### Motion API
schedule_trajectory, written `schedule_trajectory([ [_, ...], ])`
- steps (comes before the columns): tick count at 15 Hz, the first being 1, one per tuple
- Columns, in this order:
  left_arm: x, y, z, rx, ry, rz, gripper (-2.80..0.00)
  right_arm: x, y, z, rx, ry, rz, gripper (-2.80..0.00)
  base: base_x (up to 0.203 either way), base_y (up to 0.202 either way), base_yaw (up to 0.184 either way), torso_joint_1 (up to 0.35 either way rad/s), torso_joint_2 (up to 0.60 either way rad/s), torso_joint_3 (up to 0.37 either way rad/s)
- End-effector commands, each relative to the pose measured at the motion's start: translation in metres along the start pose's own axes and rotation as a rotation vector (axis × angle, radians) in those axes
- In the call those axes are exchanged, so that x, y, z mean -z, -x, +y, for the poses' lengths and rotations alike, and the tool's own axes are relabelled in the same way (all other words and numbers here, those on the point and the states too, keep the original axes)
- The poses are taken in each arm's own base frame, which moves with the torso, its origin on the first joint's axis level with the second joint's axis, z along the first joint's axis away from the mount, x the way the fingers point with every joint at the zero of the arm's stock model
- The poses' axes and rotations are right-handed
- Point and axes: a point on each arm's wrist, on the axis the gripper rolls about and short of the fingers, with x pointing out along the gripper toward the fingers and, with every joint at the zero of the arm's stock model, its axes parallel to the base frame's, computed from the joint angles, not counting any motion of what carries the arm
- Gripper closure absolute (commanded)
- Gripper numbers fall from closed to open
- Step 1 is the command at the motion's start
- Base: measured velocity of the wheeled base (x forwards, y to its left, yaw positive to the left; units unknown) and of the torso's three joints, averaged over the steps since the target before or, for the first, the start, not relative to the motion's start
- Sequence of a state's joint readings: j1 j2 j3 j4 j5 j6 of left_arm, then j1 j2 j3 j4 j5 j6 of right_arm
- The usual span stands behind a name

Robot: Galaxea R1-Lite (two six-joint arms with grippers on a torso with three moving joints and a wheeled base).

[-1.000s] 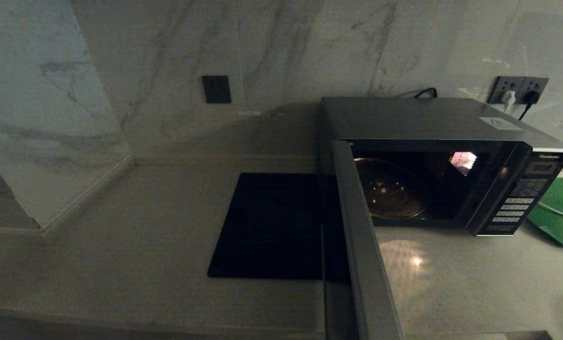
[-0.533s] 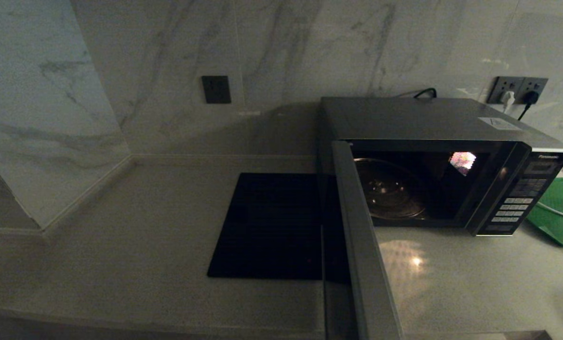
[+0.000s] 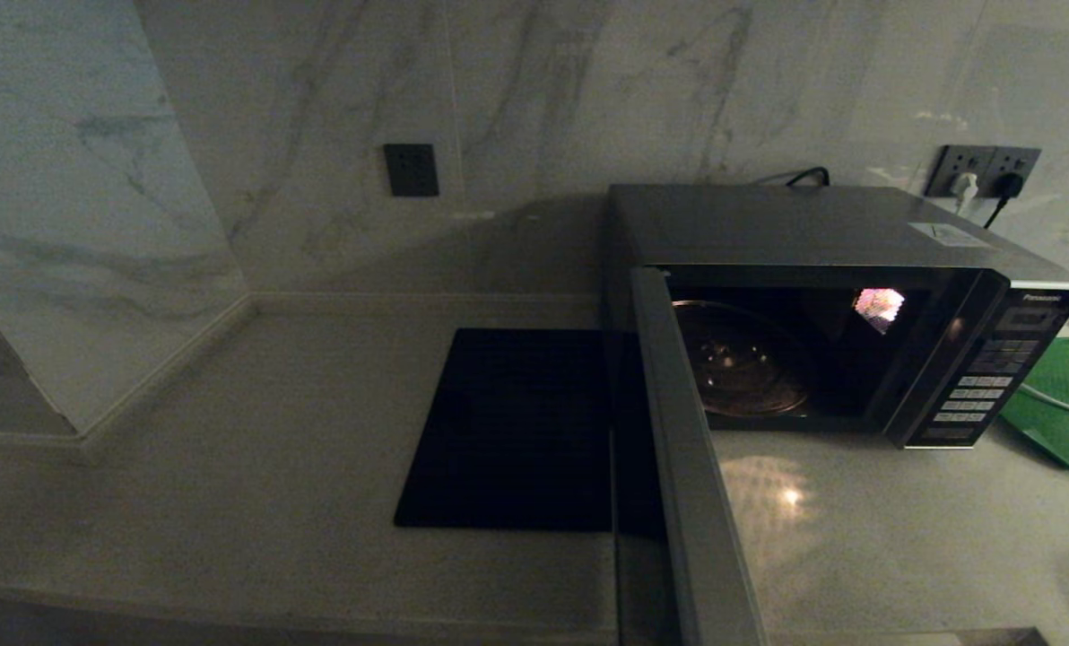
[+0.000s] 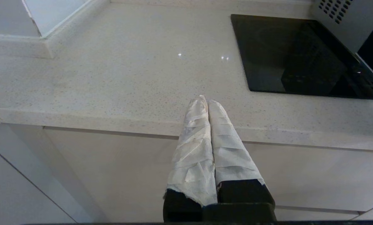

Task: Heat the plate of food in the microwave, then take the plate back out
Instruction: Put the plate in the microwave oven

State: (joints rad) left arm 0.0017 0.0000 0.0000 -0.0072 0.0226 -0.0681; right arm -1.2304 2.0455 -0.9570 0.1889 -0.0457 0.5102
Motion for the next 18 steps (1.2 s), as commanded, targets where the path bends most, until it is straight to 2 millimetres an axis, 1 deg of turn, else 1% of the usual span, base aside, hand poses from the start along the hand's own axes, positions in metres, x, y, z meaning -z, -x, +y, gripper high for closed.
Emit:
schedule_trajectory([
  [1,0.0,0.0,0.0,0.0,0.001,0.0,0.0,-0.003,0.008,0.001,-0.016,-0.004,-0.027,0.0,0.0,0.0,0.0,0.0,0.0,0.0],
  [6,0.0,0.0,0.0,-0.002,0.001,-0.001,0.0,-0.005,0.023,0.002,-0.039,-0.004,-0.067,0.0,0.0,0.0,0.0,0.0,0.0,0.0],
  [11,0.0,0.0,0.0,-0.001,0.001,0.0,0.0,-0.004,0.043,0.001,-0.102,0.024,-0.097,0.0,0.0,0.0,0.0,0.0,0.0,0.0],
  [18,0.0,0.0,0.0,-0.002,0.001,-0.001,0.0,-0.001,0.057,0.001,-0.145,0.03,-0.118,0.0,0.0,0.0,0.0,0.0,0.0,0.0],
])
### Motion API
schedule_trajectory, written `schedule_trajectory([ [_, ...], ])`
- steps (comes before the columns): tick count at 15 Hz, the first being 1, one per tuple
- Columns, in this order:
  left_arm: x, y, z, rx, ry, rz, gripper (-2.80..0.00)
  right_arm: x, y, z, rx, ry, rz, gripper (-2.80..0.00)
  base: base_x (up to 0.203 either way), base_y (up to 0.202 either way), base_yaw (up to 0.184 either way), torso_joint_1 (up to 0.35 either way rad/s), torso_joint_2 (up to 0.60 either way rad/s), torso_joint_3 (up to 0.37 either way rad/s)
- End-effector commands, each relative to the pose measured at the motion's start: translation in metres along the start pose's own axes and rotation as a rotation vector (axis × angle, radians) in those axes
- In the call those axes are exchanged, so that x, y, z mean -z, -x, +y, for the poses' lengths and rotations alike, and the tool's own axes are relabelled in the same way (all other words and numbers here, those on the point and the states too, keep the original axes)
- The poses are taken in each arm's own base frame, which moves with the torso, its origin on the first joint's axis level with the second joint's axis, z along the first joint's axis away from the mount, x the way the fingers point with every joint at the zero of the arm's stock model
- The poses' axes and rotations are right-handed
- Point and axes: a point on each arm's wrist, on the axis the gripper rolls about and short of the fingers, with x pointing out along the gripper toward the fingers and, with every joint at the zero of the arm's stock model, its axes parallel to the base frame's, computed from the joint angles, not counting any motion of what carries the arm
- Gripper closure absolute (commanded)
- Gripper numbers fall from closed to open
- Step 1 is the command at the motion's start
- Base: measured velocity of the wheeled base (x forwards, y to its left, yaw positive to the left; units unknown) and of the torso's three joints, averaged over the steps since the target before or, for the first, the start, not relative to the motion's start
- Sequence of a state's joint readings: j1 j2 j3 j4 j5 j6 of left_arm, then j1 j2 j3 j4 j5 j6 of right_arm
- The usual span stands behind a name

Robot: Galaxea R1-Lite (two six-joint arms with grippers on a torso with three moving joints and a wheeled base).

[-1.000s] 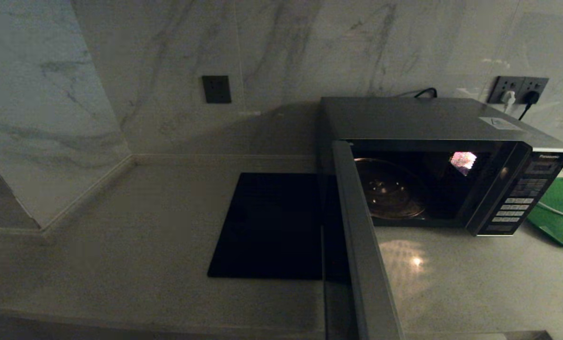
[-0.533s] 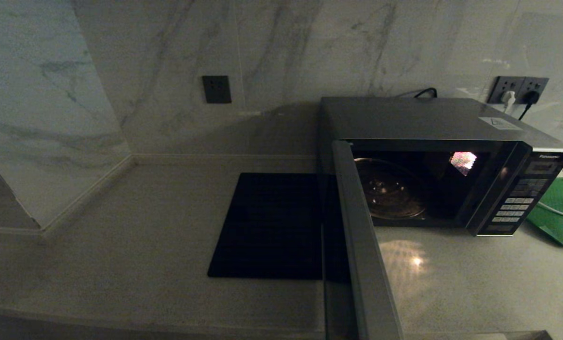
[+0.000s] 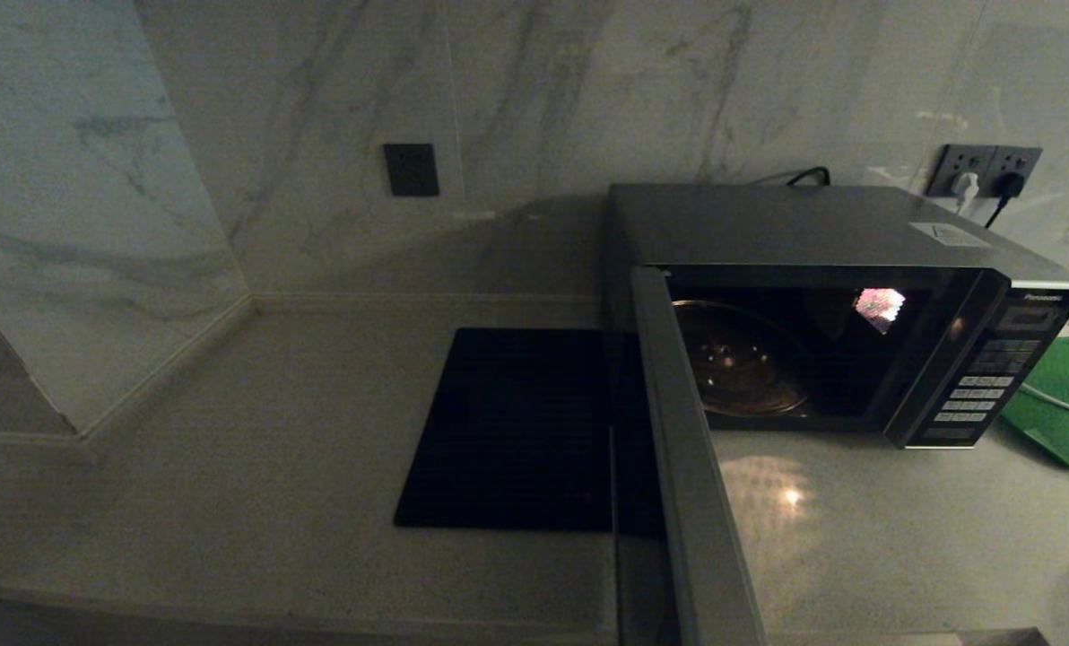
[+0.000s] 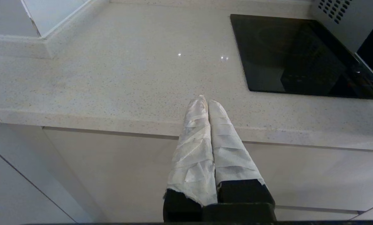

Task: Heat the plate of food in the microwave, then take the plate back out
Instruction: Put the plate in the microwave oven

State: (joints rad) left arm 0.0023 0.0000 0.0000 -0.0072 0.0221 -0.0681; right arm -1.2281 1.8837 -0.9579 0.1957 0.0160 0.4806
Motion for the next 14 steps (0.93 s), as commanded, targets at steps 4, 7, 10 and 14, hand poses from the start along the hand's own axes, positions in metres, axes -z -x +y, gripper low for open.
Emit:
schedule_trajectory([
  [4,0.0,0.0,0.0,-0.002,0.001,0.0,0.0,0.003,0.015,0.006,-0.089,0.019,-0.002,0.0,0.0,0.0,0.0,0.0,0.0,0.0],
  [7,0.0,0.0,0.0,-0.001,0.001,0.0,0.0,0.007,0.021,0.01,-0.106,0.041,-0.006,0.0,0.0,0.0,0.0,0.0,0.0,0.0],
  [10,0.0,0.0,0.0,-0.001,0.001,0.001,0.0,0.024,0.033,0.022,-0.143,0.135,-0.004,0.0,0.0,0.0,0.0,0.0,0.0,0.0],
  [14,0.0,0.0,0.0,0.0,0.001,0.0,0.0,0.058,0.067,0.042,-0.239,0.26,-0.03,0.0,0.0,0.0,0.0,0.0,0.0,0.0],
])
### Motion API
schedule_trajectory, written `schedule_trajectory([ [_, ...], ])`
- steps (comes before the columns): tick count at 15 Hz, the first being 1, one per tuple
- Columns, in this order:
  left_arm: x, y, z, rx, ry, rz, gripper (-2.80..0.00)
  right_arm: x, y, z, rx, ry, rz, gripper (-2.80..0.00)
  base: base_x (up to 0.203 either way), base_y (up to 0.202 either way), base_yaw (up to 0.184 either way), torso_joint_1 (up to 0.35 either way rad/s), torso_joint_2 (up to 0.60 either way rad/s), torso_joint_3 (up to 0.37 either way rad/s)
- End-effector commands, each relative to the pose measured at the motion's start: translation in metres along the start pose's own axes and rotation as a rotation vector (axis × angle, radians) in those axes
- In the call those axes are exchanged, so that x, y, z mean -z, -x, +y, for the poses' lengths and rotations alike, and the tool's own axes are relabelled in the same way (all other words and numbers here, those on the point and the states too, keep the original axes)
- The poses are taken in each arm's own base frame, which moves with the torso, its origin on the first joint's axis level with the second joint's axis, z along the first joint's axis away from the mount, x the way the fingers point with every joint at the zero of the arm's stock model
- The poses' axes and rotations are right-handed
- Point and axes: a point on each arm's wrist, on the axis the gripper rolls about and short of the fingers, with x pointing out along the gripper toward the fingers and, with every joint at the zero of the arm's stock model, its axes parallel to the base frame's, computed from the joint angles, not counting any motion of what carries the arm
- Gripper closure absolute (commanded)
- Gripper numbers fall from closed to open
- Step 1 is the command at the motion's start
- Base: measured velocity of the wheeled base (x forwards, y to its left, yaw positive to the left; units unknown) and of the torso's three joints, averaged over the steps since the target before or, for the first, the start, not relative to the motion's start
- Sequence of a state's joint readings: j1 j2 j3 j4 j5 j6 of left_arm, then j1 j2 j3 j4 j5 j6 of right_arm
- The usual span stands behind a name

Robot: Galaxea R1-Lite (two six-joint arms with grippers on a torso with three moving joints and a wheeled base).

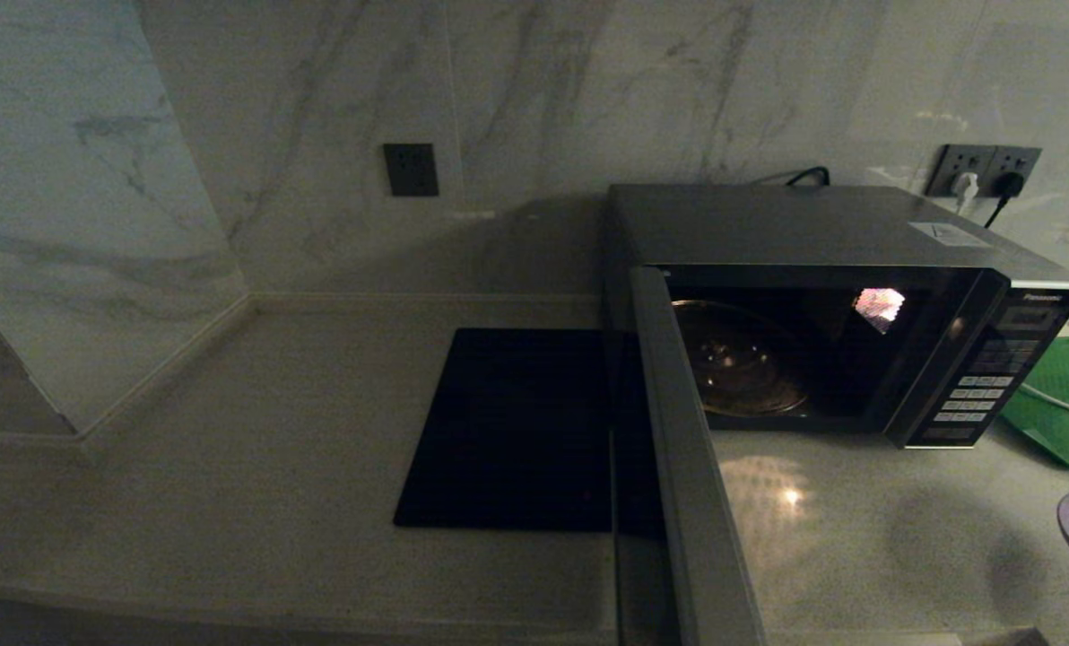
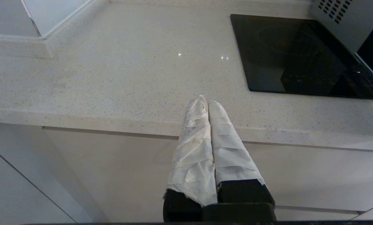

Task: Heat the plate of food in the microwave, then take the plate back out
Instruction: Put the plate in the microwave oven

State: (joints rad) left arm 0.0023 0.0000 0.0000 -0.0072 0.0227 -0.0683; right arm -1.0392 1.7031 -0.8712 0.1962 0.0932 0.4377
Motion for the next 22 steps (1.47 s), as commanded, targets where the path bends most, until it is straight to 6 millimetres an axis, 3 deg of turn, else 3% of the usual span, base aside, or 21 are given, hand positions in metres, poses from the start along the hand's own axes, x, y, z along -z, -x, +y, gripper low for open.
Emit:
schedule_trajectory([
  [1,0.0,0.0,0.0,0.0,0.001,0.0,0.0,0.019,0.024,0.021,-0.074,0.076,-0.026,0.0,0.0,0.0,0.0,0.0,0.0,0.0],
  [7,0.0,0.0,0.0,0.0,0.001,0.001,0.0,0.064,0.048,0.062,-0.181,0.174,0.066,0.0,0.0,0.0,0.0,0.0,0.0,0.0],
  [16,0.0,0.0,0.0,-0.001,0.001,-0.001,0.0,0.116,0.071,0.098,-0.292,0.32,0.185,0.0,0.0,0.0,0.0,0.0,0.0,0.0],
  [22,0.0,0.0,0.0,-0.001,0.001,0.0,0.0,0.129,0.083,0.141,-0.392,0.373,0.207,0.0,0.0,0.0,0.0,0.0,0.0,0.0],
])
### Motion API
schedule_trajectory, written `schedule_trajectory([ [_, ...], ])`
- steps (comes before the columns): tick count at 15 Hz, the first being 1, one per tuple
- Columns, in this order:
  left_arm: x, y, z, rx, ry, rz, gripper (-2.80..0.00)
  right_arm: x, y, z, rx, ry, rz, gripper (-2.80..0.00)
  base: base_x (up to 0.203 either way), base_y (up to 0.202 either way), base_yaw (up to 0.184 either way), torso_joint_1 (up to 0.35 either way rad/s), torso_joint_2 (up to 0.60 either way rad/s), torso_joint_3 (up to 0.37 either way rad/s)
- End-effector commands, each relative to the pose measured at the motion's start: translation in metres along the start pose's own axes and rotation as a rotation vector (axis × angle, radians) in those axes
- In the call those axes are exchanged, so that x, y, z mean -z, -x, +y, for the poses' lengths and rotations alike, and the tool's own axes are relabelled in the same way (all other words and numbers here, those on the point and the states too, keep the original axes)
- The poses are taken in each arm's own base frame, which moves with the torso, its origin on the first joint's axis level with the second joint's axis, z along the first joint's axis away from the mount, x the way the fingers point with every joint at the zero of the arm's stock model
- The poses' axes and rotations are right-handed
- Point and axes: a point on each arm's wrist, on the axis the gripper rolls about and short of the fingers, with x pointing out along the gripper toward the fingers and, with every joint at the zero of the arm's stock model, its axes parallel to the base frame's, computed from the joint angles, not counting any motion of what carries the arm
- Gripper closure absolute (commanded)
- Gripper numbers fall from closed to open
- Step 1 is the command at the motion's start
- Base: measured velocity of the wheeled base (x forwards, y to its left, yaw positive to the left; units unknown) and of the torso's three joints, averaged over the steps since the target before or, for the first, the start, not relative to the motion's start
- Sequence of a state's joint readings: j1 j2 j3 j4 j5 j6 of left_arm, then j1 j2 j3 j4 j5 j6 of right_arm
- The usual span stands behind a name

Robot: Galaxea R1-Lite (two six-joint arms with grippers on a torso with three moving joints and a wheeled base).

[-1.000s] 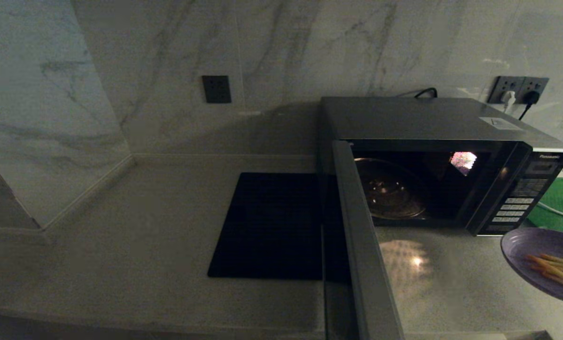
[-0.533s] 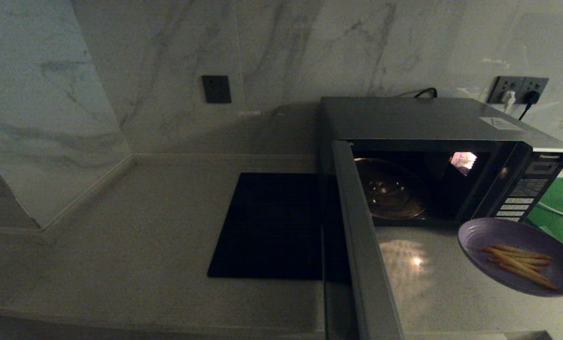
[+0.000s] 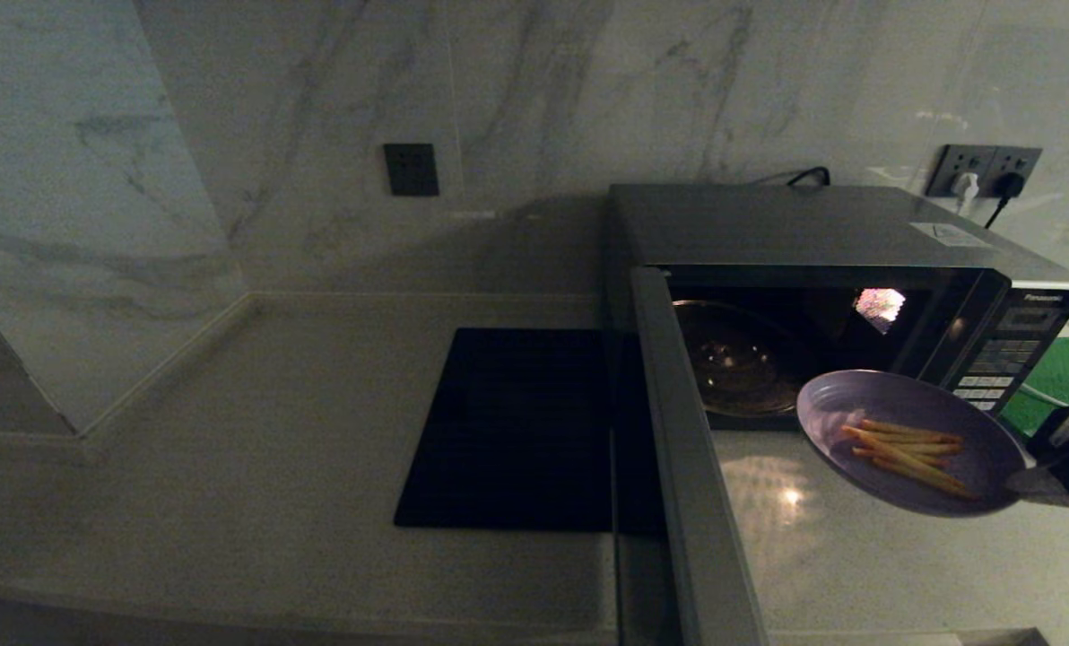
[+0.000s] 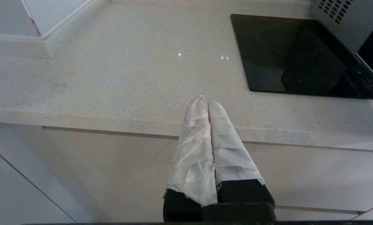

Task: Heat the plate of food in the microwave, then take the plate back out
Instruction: Put the plate in the microwave oven

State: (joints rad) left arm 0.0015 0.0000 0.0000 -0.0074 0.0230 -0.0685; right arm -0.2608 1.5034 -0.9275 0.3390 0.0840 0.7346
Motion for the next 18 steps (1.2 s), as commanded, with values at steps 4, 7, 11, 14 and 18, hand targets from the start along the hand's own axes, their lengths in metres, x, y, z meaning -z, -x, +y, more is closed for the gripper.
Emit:
schedule_trajectory([
  [4,0.0,0.0,0.0,-0.001,0.0,0.0,0.0,-0.003,-0.025,0.036,-0.033,0.026,0.054,0.0,0.0,0.0,0.0,0.0,0.0,0.0],
  [7,0.0,0.0,0.0,0.0,0.0,0.001,0.0,0.005,-0.036,0.054,-0.053,0.049,0.089,0.0,0.0,0.0,0.0,0.0,0.0,0.0],
  [11,0.0,0.0,0.0,-0.001,0.0,0.0,0.0,0.006,-0.046,0.077,-0.086,0.05,0.103,0.0,0.0,0.0,0.0,0.0,0.0,0.0],
  [14,0.0,0.0,0.0,0.0,0.0,0.0,0.0,0.005,-0.057,0.09,-0.093,0.055,0.105,0.0,0.0,0.0,0.0,0.0,0.0,0.0],
  [18,0.0,0.0,0.0,-0.001,0.0,0.0,0.0,0.011,-0.072,0.102,-0.082,0.067,0.067,0.0,0.0,0.0,0.0,0.0,0.0,0.0],
])
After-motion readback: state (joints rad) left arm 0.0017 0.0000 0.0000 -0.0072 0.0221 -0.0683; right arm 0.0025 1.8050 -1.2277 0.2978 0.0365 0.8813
